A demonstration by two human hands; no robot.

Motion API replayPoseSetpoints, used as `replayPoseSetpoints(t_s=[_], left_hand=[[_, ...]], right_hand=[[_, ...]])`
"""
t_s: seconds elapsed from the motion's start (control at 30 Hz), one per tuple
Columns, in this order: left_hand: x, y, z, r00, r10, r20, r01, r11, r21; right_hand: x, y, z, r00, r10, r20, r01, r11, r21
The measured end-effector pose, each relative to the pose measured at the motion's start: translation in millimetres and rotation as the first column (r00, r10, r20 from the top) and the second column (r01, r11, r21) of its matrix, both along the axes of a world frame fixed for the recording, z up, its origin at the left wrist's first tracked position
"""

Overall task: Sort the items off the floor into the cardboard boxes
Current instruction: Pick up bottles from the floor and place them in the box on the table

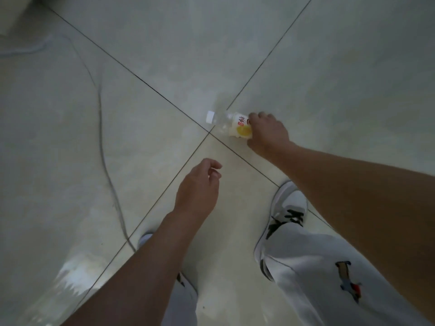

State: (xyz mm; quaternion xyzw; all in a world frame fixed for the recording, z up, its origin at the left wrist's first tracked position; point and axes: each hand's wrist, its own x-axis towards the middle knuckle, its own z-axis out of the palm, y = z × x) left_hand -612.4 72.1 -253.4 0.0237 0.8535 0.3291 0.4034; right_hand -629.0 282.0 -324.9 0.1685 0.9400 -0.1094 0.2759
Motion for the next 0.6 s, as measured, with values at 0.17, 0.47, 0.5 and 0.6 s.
replayPoseSetpoints(t_s=[0.17,0.47,0.5,0.6], left_hand=[[0.8,-2.8,84.8,0.998,-0.059,-0.023,0.06,0.998,0.034],[-10.1,49.5,426.5,0.953,-0.225,-0.204,0.259,0.953,0.156],[-10.5,60.2,470.9,0.939,-0.244,-0.242,0.287,0.944,0.162],[0.9,93.3,583.4,0.897,-0.291,-0.331,0.375,0.898,0.228]], right_hand=[[27.7,-9.1,95.4,0.962,-0.263,-0.079,0.251,0.958,-0.136],[81.7,26.2,500.0,0.698,-0.627,-0.346,0.561,0.779,-0.28],[94.4,25.8,549.2,0.662,-0.653,-0.368,0.59,0.756,-0.281],[133.7,30.4,674.9,0.543,-0.7,-0.464,0.653,0.7,-0.291]])
